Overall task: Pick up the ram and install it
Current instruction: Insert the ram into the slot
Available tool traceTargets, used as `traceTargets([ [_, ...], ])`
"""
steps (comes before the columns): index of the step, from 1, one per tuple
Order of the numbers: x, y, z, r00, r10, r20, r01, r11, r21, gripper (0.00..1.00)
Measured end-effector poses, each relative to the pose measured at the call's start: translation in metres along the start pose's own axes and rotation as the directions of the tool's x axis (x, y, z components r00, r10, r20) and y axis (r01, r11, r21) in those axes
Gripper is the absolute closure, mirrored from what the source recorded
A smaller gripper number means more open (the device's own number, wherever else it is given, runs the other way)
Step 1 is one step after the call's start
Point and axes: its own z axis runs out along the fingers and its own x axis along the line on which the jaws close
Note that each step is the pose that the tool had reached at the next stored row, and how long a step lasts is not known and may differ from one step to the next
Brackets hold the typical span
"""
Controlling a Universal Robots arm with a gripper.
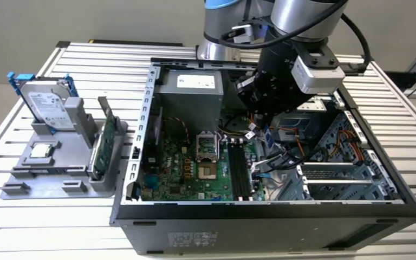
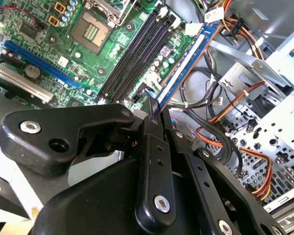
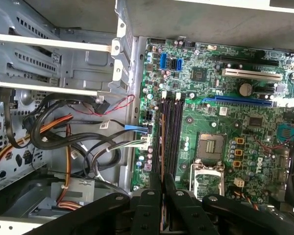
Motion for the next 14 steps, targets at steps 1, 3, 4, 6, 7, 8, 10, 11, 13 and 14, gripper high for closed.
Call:
traceTargets([
  [1,0.0,0.0,0.0003,1.0,0.0,0.0,0.0,1.0,-0.0001,1.0],
  [3,0.0,0.0,0.0011,1.0,0.0,0.0,0.0,1.0,-0.0002,1.0],
  [4,0.0,0.0,0.0015,1.0,0.0,0.0,0.0,1.0,-0.0003,1.0],
  [6,0.0,0.0,0.0022,1.0,0.0,0.0,0.0,1.0,-0.0004,1.0],
  [7,0.0,0.0,0.0026,1.0,0.0,0.0,0.0,1.0,-0.0005,1.0],
  [8,0.0,0.0,0.0029,1.0,0.0,0.0001,0.0,1.0,-0.0005,1.0],
  [10,0.0,0.0,0.0036,1.0,0.0,0.0001,0.0,1.0,-0.0007,1.0],
  [11,0.0,0.0,0.004,1.0,0.0,0.0001,0.0,1.0,-0.0008,1.0],
  [13,0.0,0.0,0.0047,1.0,0.0,0.0001,0.0,1.0,-0.001,1.0],
  [14,0.0,0.0,0.0051,1.0,0.0,0.0,0.0,1.0,-0.001,1.0],
])
